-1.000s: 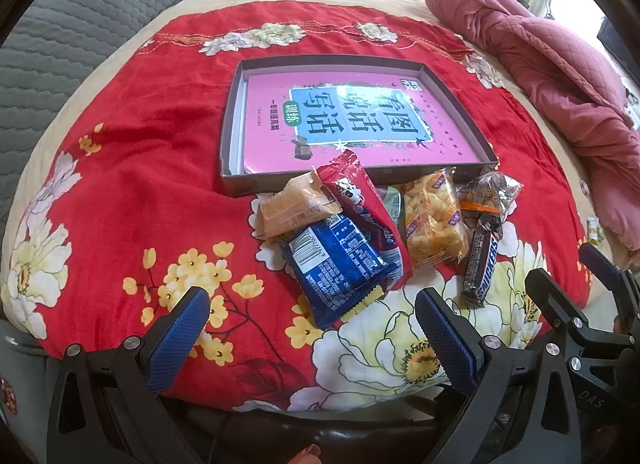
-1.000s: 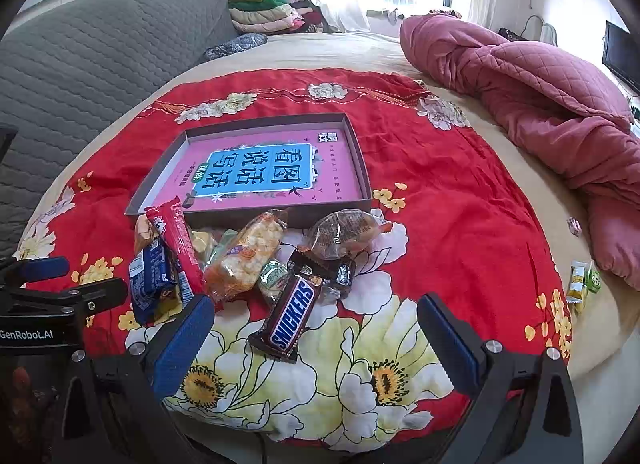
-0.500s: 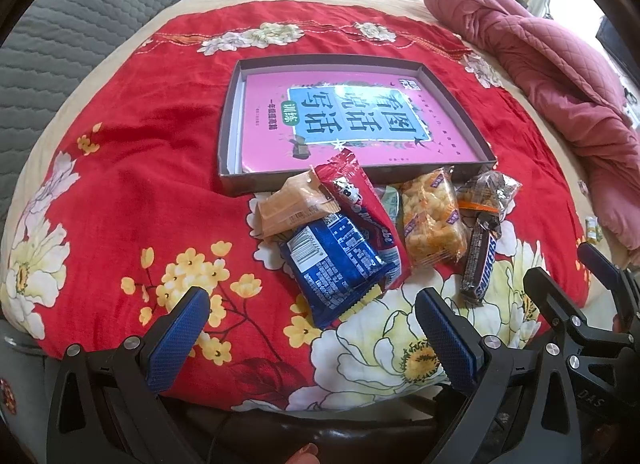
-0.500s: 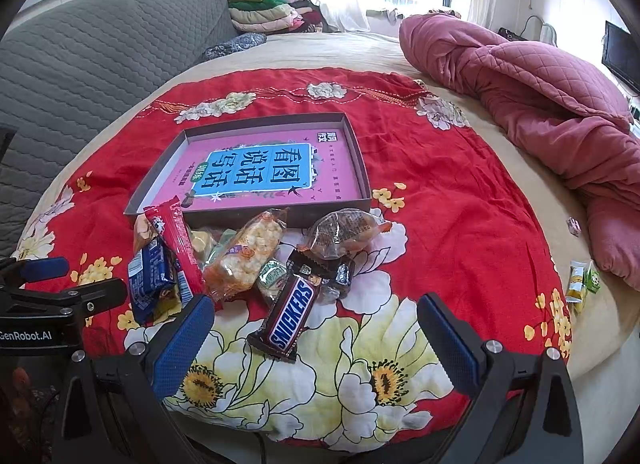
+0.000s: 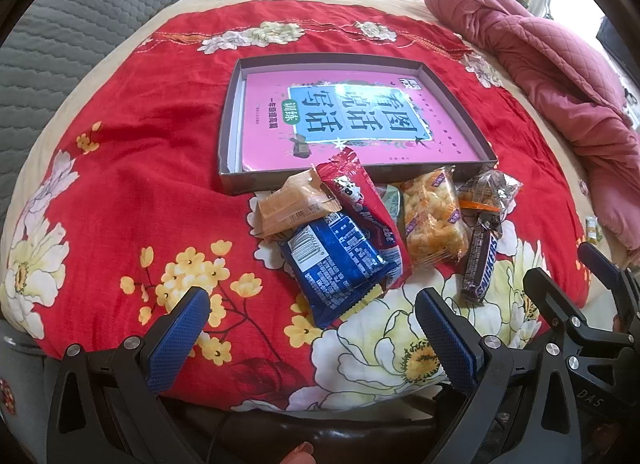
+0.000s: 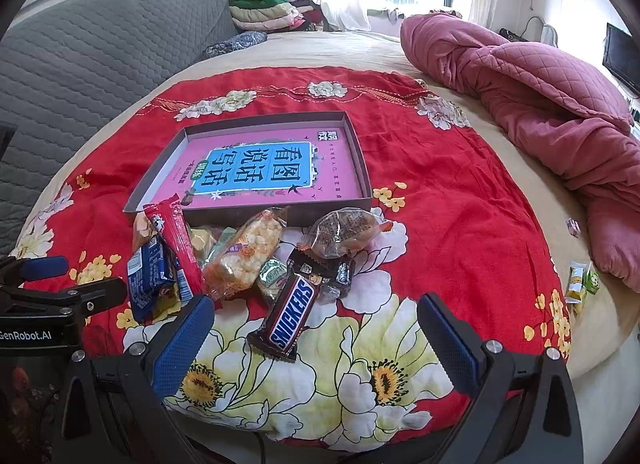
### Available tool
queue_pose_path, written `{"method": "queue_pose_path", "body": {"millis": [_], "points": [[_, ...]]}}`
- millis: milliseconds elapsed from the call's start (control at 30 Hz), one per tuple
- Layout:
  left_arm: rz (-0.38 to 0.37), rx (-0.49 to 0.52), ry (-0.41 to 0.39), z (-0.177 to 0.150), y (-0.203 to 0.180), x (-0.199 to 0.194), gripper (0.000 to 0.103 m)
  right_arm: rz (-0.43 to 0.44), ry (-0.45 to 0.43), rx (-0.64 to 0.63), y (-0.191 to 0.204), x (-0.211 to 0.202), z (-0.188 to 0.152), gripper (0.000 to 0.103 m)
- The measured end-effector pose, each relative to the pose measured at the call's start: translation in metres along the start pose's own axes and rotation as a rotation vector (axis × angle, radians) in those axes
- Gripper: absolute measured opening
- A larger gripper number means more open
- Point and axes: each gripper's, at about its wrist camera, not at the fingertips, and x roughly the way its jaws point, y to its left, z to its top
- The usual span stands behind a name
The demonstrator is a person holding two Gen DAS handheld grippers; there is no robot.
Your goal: Organize snacks
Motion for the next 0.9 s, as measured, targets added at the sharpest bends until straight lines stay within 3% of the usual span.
{"method": "queue_pose_path", "body": {"millis": [900], "points": [[-0.035, -0.059, 0.024, 0.0, 0.016, 0.009, 0.102, 0.013, 0.014, 0.008, -0.002, 0.008, -0.002, 0.102]]}}
